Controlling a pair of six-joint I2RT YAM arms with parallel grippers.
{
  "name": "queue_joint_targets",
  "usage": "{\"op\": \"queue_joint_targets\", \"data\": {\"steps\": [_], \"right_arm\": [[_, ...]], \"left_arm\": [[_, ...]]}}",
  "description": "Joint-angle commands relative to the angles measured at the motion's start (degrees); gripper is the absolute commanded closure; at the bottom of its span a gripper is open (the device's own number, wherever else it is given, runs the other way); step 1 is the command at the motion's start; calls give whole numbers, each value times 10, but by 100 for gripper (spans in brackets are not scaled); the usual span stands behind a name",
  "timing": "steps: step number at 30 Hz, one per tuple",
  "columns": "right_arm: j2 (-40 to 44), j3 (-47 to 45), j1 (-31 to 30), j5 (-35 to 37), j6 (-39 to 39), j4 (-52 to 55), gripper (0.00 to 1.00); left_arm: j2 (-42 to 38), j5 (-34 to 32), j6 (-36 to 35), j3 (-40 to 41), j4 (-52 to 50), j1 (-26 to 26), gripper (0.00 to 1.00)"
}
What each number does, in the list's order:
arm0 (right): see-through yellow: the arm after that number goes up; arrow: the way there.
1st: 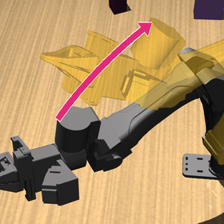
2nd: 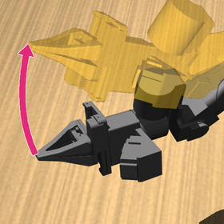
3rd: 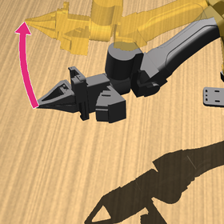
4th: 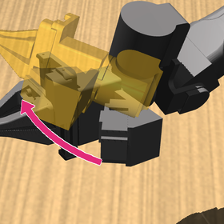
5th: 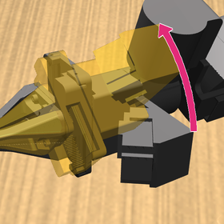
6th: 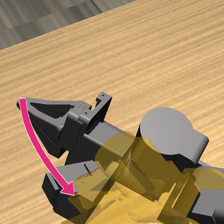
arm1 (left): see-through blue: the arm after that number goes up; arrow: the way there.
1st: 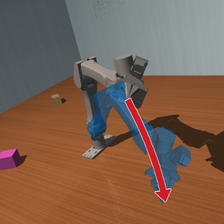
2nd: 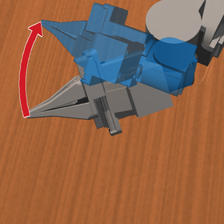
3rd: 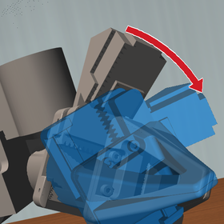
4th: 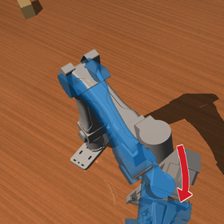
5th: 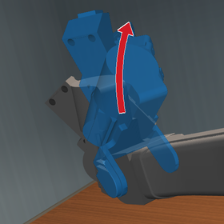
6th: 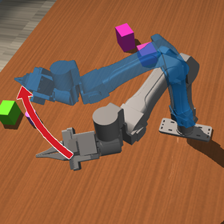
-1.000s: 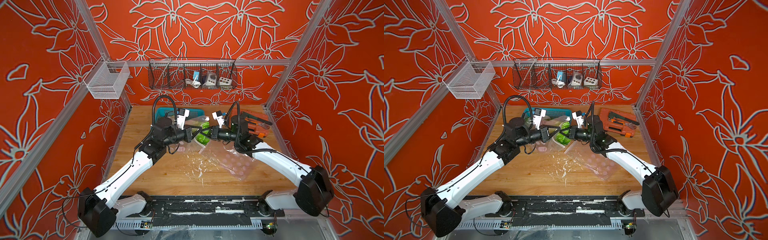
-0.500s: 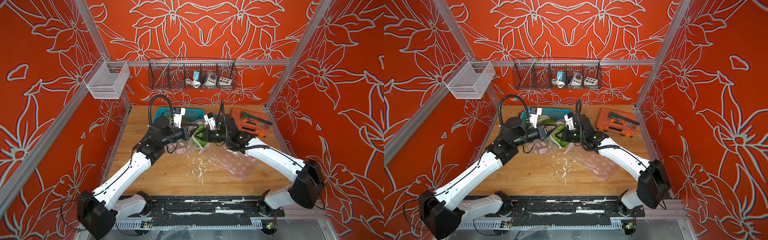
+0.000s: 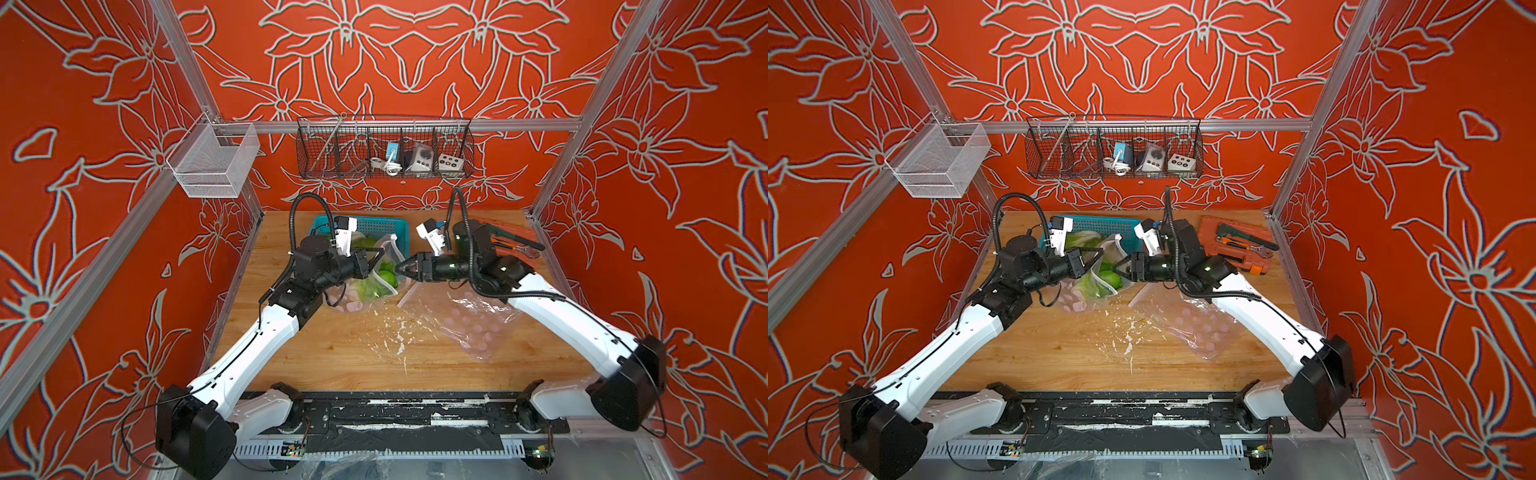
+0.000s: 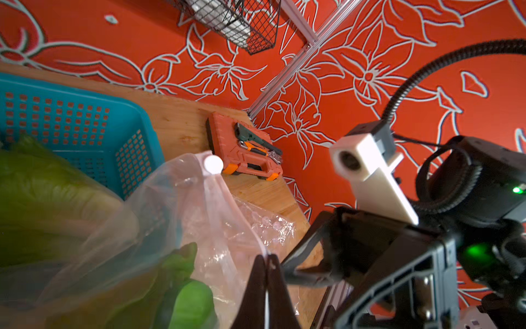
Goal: Put the chinese cabbages into a zipper bag and zip it
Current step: Place the Chinese cabbage in the zipper food storage bag, then adjust the zipper food storage bag at the center of the board.
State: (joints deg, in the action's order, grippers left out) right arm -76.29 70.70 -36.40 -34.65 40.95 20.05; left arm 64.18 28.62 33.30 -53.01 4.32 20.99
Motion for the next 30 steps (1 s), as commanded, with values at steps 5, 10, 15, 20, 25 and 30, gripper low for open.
{"op": "queue_joint_targets", "data": {"steps": [5, 10, 15, 20, 25, 30], "right_arm": [[-41, -40, 17, 70, -27, 78, 44], [-88, -13, 17, 51, -17, 38, 46], [-128, 19, 17, 39, -15, 29, 60], [-142, 63, -1, 26, -22, 38, 91], [-133, 129, -43, 17, -40, 62, 100], [-156, 197, -53, 50, -62, 121, 100]], "left_arm": [[-5, 15, -3, -4, 14, -1, 100], [-9, 14, -5, -2, 8, -2, 100], [-13, 10, -13, -2, -3, -2, 100], [-27, -8, -36, -13, -33, -3, 100], [-44, -43, -57, -59, -115, -22, 100], [-81, -54, -61, -95, -169, -85, 100]]}}
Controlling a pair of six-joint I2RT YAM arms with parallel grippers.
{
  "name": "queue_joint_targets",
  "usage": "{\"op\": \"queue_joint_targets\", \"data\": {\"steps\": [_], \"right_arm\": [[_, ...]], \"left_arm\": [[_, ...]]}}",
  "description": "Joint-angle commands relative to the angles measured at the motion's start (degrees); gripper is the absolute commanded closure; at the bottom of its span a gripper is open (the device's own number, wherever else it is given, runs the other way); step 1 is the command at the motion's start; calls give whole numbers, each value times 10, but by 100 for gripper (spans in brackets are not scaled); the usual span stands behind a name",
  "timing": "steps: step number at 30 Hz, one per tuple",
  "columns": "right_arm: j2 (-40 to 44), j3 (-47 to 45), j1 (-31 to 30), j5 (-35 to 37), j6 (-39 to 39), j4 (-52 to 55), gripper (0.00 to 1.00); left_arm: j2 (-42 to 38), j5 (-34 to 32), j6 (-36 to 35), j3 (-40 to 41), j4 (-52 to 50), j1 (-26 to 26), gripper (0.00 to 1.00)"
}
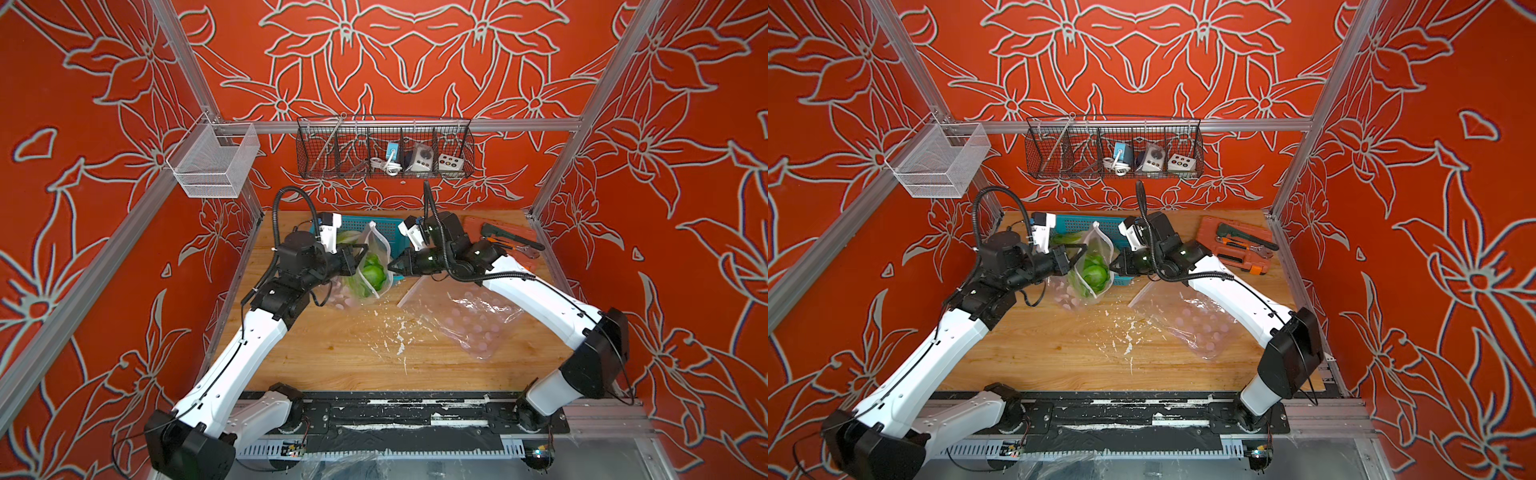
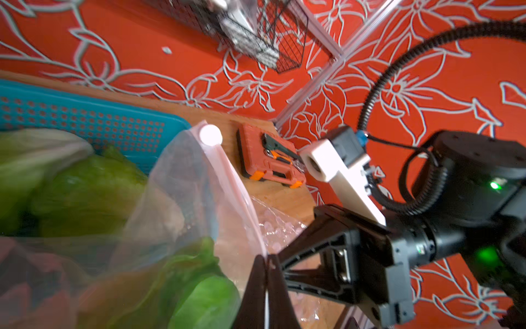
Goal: Put the chinese cabbages into a zipper bag and zip it
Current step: Adjust the zipper food storage bag at the center of the board.
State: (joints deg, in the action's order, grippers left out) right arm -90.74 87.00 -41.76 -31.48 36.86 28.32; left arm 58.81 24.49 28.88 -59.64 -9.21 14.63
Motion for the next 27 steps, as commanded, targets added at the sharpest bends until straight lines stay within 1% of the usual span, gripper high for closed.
{"op": "queue_joint_targets", "data": {"steps": [1, 4, 6, 9, 10, 12, 15, 16, 18, 20, 22, 24, 26, 27], "right_arm": [[-16, 47, -1, 17, -22, 45, 100], [-21, 86, -18, -20, -12, 30, 100], [-21, 116, -37, -46, -6, 7, 100], [-35, 150, -43, -34, 6, 9, 100], [-42, 166, -44, -36, 3, 19, 100], [-43, 179, -49, -53, 11, 5, 100], [-57, 202, -54, -29, -6, 28, 100], [-70, 208, -54, -26, -6, 39, 100], [-94, 212, -57, -47, 12, 22, 100], [-116, 221, -64, -58, 39, -11, 100], [-150, 261, -80, -61, 50, -24, 100], [-184, 315, -95, -74, 56, -17, 100], [-206, 345, -111, -87, 66, -23, 100], [-211, 346, -117, -86, 73, -31, 100]], "left_arm": [[-37, -10, -18, -35, -40, -23, 100], [-39, 10, -6, -52, -51, -23, 100], [-42, 8, -7, -68, -65, -23, 100], [-45, -13, -23, -91, -82, -24, 100], [-44, -14, -25, -97, -86, -24, 100], [-44, -5, -22, -102, -88, -24, 100], [-47, -7, -26, -102, -91, -25, 100], [-48, -20, -33, -104, -96, -25, 100], [-46, -54, -52, -119, -117, -30, 100], [-39, -118, -77, -143, -153, -39, 100], [-31, -176, -104, -172, -184, -54, 100], [-27, -213, -127, -199, -201, -60, 100], [-26, -227, -145, -224, -214, -60, 100], [-10, -218, -152, -228, -214, -60, 100]]}}
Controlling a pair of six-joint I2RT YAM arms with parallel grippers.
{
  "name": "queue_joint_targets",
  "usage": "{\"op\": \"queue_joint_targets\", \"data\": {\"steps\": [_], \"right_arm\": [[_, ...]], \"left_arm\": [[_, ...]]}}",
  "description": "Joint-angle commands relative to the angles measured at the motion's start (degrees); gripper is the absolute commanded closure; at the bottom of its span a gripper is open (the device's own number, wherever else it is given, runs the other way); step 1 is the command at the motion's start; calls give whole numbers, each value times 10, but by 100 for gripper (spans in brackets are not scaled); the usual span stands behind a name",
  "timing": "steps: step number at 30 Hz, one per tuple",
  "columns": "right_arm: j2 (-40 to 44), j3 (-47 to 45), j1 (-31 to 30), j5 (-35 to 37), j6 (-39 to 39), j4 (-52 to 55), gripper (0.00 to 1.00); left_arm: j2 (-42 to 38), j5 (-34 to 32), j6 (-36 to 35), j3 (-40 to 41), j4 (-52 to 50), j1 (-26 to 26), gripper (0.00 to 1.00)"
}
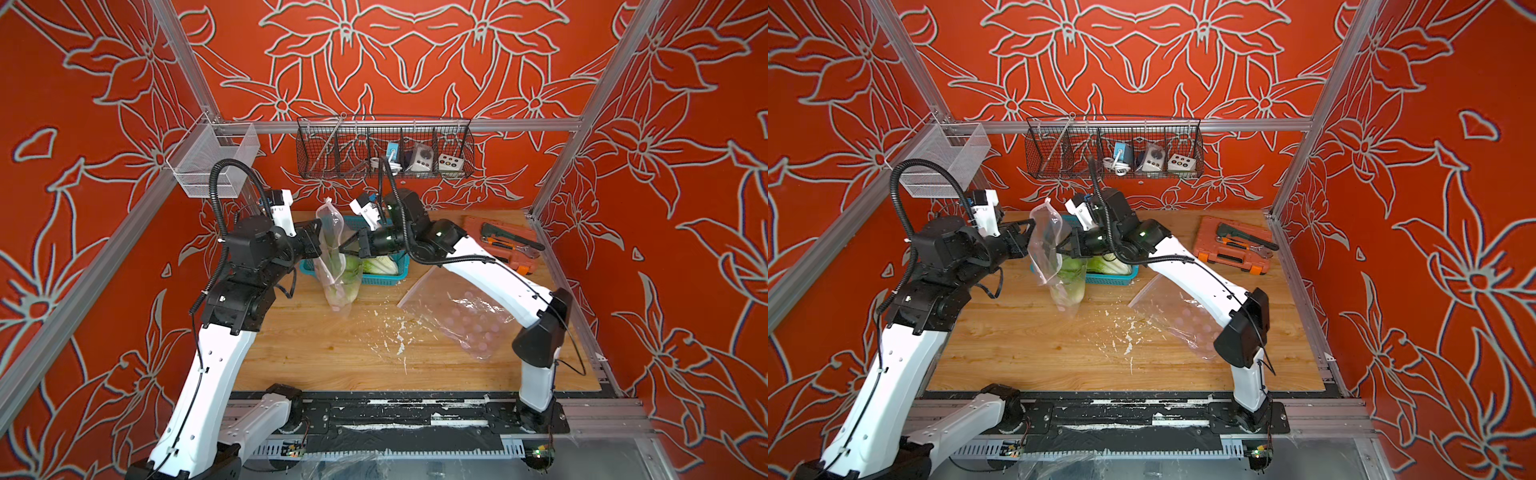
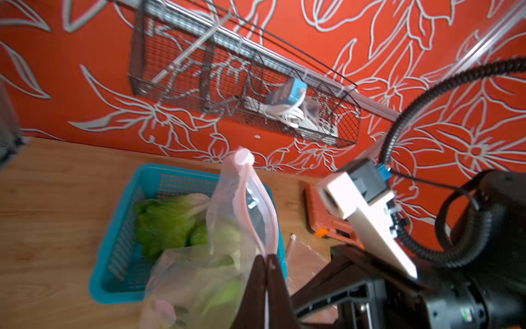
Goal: Put the chinese cabbages into a zipper bag and zip it
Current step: Adjust the zipper food storage bag at the center of the board, then adjust the Chinese cabbage in the basket.
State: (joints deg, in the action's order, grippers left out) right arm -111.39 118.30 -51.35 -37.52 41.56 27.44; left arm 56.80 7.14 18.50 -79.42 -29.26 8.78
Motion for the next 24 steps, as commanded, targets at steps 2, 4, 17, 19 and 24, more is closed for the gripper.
{"op": "queue_joint_targets", "data": {"steps": [2, 4, 17, 19, 24], "right_arm": [[-8, 7, -27, -18, 36, -41, 100], [-3, -48, -27, 5, 40, -63, 100], [2, -92, 100, 75, -187, 128, 47], [-42, -38, 102, 132, -238, 182, 32], [-193, 164, 100, 258, -317, 319, 7]], "left_arm": [[19, -6, -54, -15, -8, -2, 100], [23, 38, -47, 28, 3, -2, 100], [7, 85, -1, 223, 112, -2, 100], [6, 114, 7, 226, 125, -2, 100], [3, 147, 15, 216, 128, -2, 100]]}}
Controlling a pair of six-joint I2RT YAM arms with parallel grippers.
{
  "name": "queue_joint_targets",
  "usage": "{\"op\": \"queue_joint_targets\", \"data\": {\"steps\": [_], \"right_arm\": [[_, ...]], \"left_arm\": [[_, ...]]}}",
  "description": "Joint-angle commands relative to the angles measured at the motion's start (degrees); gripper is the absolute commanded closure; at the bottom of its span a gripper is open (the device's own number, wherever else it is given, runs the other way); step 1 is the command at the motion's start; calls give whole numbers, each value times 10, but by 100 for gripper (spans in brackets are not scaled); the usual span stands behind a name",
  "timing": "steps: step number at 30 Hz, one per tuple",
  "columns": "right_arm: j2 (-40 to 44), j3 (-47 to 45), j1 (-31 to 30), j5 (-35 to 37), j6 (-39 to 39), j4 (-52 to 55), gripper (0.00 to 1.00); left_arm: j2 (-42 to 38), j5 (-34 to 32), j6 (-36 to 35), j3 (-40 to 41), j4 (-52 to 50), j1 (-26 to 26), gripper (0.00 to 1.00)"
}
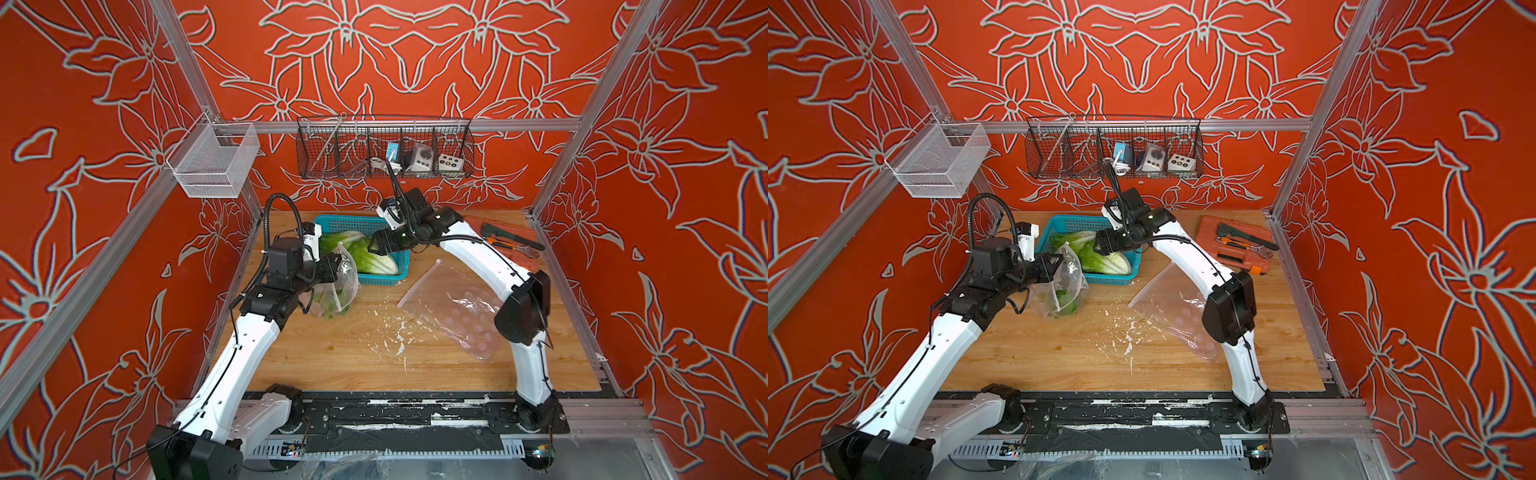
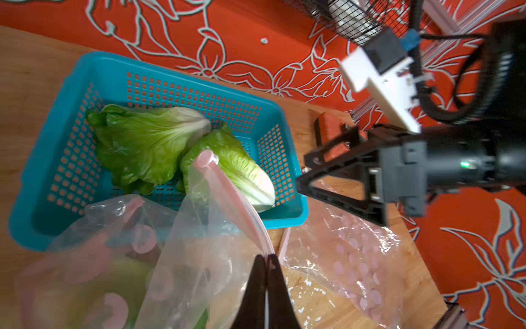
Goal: Put the chinese cabbages into a zipper bag and zip it
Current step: Adjust the Chinese cabbage in the basket.
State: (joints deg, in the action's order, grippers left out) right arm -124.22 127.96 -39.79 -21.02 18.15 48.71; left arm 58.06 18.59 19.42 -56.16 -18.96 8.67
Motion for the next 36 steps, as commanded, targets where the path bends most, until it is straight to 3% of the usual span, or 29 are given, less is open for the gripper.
{"op": "queue_joint_targets", "data": {"steps": [1, 5, 11, 13, 14, 18, 20, 24, 28, 31, 32, 34, 36], "right_arm": [[-93, 109, -15, 112, -98, 131, 4], [-180, 210, -16, 146, -135, 174, 1], [-232, 212, -22, 176, -174, 125, 1], [-250, 214, -22, 181, -167, 104, 6], [-259, 221, -22, 185, -162, 102, 11], [-246, 239, -15, 158, -107, 101, 60], [-191, 176, -13, 124, -76, 44, 70], [-32, -63, -9, 100, 12, -194, 84], [54, -279, 2, 163, 179, -517, 86], [52, -385, 11, 241, 311, -740, 81], [44, -393, 11, 266, 335, -769, 78], [21, -388, 11, 310, 384, -780, 54], [14, -381, 9, 326, 408, -753, 40]], "left_arm": [[-10, 28, 3, -24, 20, -1, 100], [-39, 11, -12, -59, -4, -1, 100], [-41, 11, -11, -94, -20, -1, 100], [-40, 10, -11, -88, -18, -1, 100], [-40, 10, -9, -84, -16, -1, 100], [-44, 10, -8, -76, -16, -1, 100], [-45, 7, -11, -74, -16, -1, 100], [-43, 14, -5, -66, -7, -1, 100], [-41, 18, -2, -64, -3, 1, 100], [-41, 22, 0, -65, -4, 1, 100], [-42, 24, 1, -64, -5, 0, 100], [-45, 25, 3, -62, -5, 0, 100], [-48, 23, 4, -57, -4, 0, 100]]}}
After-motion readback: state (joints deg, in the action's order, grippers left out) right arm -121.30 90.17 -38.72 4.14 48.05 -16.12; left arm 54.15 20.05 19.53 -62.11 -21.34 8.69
